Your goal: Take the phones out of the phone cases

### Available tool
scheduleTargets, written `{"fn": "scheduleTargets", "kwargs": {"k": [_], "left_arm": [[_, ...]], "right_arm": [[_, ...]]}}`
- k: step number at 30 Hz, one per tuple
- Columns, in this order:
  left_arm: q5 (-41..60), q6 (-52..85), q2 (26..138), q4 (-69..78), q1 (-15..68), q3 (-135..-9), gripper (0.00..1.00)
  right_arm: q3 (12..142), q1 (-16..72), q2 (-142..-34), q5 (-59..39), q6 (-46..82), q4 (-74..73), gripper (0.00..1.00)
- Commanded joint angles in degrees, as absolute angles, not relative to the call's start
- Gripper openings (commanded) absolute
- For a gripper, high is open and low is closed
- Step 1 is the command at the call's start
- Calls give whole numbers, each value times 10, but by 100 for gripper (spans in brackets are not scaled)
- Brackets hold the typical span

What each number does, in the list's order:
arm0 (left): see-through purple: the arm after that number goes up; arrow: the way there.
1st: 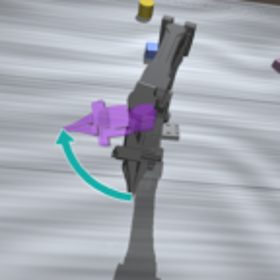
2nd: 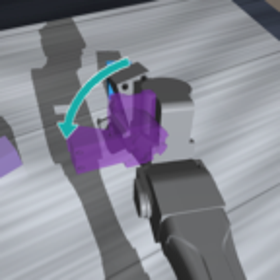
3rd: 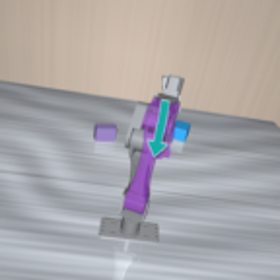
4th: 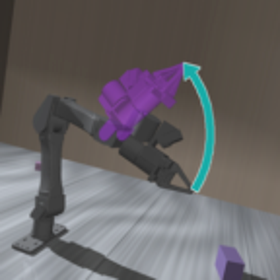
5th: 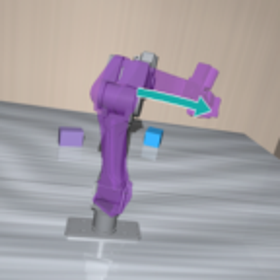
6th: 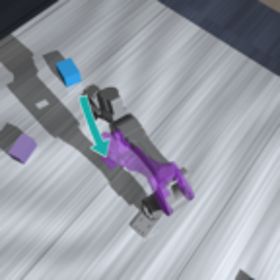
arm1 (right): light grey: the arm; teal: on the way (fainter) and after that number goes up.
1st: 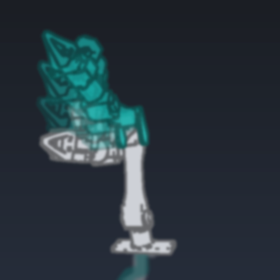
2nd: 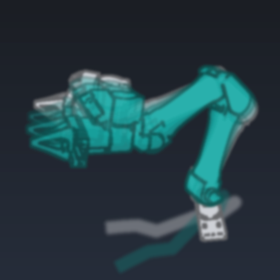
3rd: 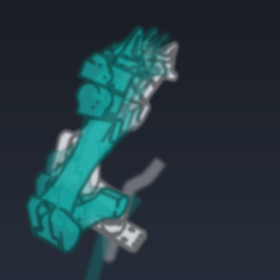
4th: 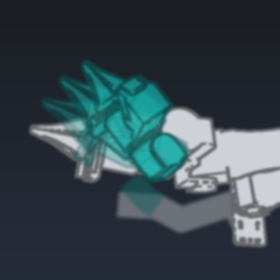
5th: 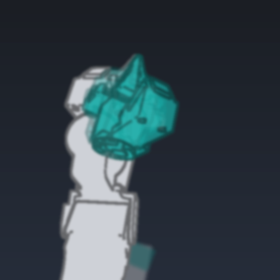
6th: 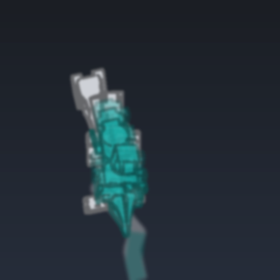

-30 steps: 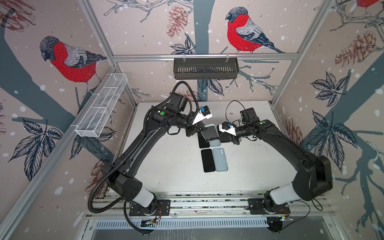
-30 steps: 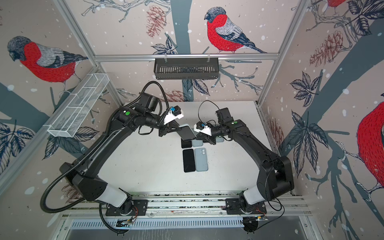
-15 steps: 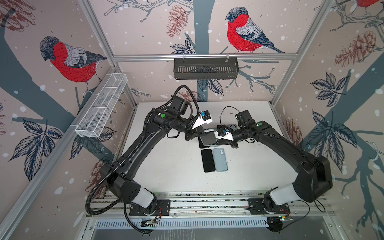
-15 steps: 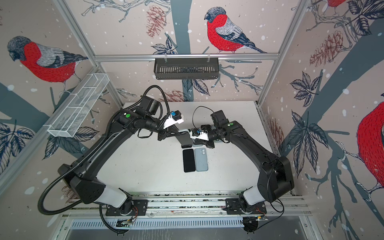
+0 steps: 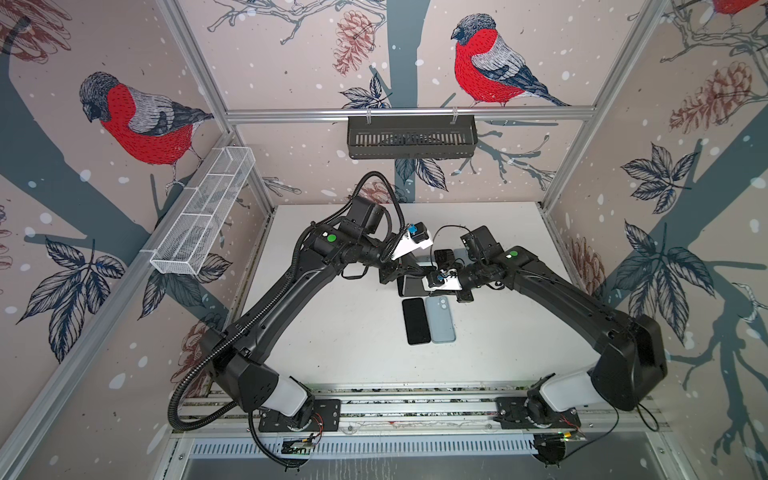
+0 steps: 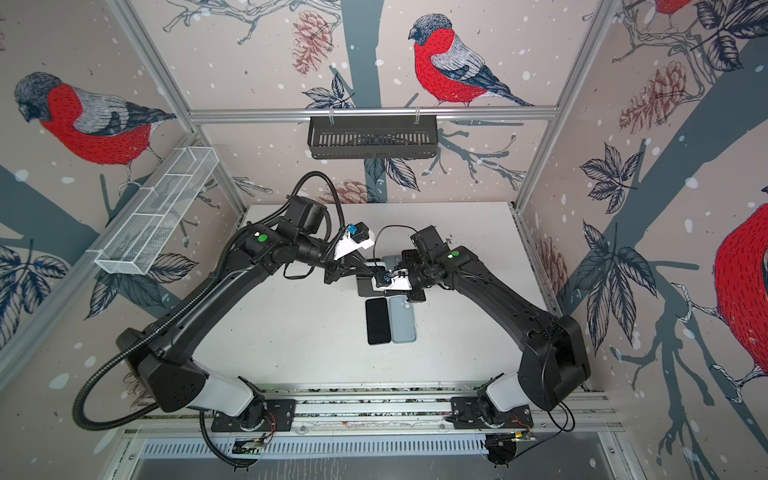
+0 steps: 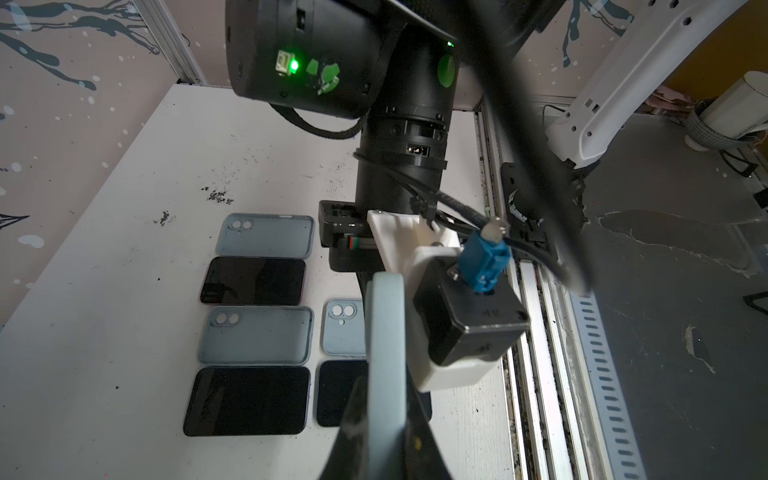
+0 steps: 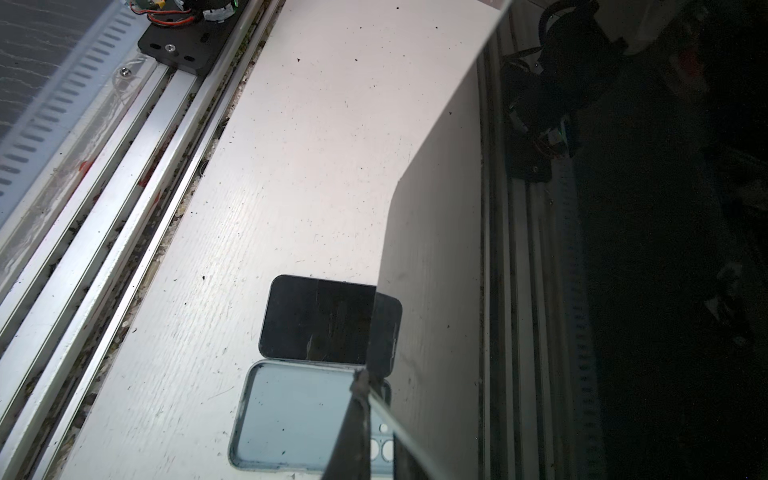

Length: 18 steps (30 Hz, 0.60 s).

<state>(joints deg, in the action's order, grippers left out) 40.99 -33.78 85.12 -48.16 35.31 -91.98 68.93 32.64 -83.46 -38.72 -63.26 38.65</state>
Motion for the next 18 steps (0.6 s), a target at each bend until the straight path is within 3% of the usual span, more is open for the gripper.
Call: {"fn": "scheduleTargets", "kwargs": {"k": [1, 18], "left_arm": [[448, -330, 841, -439, 359, -907, 0], [503, -277, 843, -385, 359, -886, 0]], "right_arm": [[678, 330, -819, -448, -595, 280, 0], [600, 337, -765, -415, -546, 132, 1]]}}
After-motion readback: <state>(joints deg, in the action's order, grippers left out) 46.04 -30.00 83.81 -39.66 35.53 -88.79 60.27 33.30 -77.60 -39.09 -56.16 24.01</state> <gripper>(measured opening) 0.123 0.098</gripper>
